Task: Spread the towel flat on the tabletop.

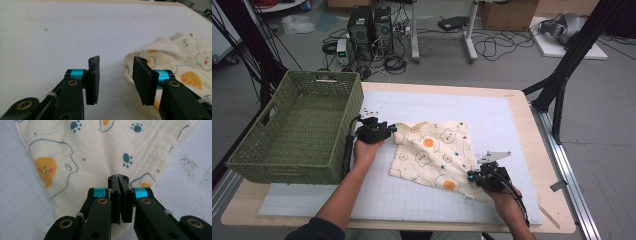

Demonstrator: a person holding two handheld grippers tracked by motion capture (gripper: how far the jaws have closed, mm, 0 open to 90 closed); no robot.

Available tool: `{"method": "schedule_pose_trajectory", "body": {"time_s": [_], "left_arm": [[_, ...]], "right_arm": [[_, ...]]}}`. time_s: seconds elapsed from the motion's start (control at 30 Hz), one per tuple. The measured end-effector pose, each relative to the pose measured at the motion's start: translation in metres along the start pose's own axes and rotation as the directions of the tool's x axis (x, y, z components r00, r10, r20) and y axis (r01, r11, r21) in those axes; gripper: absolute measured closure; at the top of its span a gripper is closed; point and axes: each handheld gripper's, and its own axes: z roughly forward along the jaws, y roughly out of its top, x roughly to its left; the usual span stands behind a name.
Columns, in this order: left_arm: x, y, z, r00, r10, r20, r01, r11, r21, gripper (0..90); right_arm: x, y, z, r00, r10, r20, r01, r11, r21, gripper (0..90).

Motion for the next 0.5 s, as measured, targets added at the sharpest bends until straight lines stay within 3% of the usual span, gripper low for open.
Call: {"method": "schedule_pose_trajectory", "body": {"time_s": [0.07,0.2,0.33,0.5], "left_arm": [[-0.003,0.003,0.0,0.9996,0.013,0.025,-0.012,0.9996,-0.025,55.2],[-0.011,0.008,0.008,0.9967,0.065,0.049,-0.064,0.9977,-0.022,51.7],[-0.014,0.007,0.024,0.9953,0.096,0.012,-0.097,0.9944,0.044,47.8],[-0.013,0.013,0.042,0.9928,0.103,-0.06,-0.098,0.9917,0.083,43.7]], "right_arm": [[-0.001,-0.002,-0.002,1.0,-0.005,-0.002,0.005,1.0,-0.014,80.9],[-0.004,0.0,-0.004,1.0,0.008,0.001,-0.007,0.994,-0.105,64.3],[-0.003,0.003,-0.006,0.9996,0.019,0.022,-0.015,0.985,-0.173,56.3],[-0.004,0.003,-0.003,0.9995,0.021,0.025,-0.017,0.985,-0.174,55.5]]}}
